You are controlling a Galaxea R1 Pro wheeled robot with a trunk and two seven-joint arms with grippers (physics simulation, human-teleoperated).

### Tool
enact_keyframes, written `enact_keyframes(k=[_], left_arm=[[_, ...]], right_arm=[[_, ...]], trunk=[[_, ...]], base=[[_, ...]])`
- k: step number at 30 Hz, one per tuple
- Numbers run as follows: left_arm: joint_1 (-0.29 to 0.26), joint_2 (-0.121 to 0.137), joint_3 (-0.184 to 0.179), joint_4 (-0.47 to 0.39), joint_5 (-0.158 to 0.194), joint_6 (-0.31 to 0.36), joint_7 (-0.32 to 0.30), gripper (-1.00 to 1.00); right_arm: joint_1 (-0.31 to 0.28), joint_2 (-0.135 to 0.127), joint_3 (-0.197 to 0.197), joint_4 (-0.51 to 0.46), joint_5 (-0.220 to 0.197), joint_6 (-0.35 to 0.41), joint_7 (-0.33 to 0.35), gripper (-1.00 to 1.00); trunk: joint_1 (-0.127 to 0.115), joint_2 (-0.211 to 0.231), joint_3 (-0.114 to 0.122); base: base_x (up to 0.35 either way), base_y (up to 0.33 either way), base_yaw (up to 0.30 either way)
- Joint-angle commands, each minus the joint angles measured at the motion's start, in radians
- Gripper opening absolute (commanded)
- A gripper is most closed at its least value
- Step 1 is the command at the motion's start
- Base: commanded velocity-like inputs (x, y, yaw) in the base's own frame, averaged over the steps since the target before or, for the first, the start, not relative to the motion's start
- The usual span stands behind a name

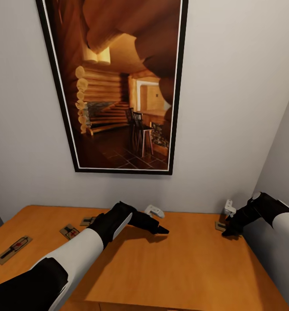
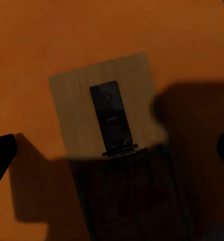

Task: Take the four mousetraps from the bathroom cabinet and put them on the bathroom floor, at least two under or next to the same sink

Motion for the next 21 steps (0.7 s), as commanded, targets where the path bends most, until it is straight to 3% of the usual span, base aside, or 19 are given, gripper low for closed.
enact_keyframes(k=[1, 21], left_arm=[[-0.001, 0.000, -0.002, 0.000, 0.009, 0.008, 0.002, 1.00], [-0.001, 0.000, -0.002, 0.001, 0.009, 0.007, 0.002, 1.00]], right_arm=[[0.000, -0.001, 0.003, -0.002, -0.003, 0.011, 0.005, 1.00], [0.000, -0.001, 0.003, -0.002, -0.003, 0.011, 0.005, 1.00]], trunk=[[0.000, -0.001, -0.001], [0.008, -0.015, -0.008]], base=[[0.000, 0.000, 0.000], [0.000, 0.000, 0.000]])
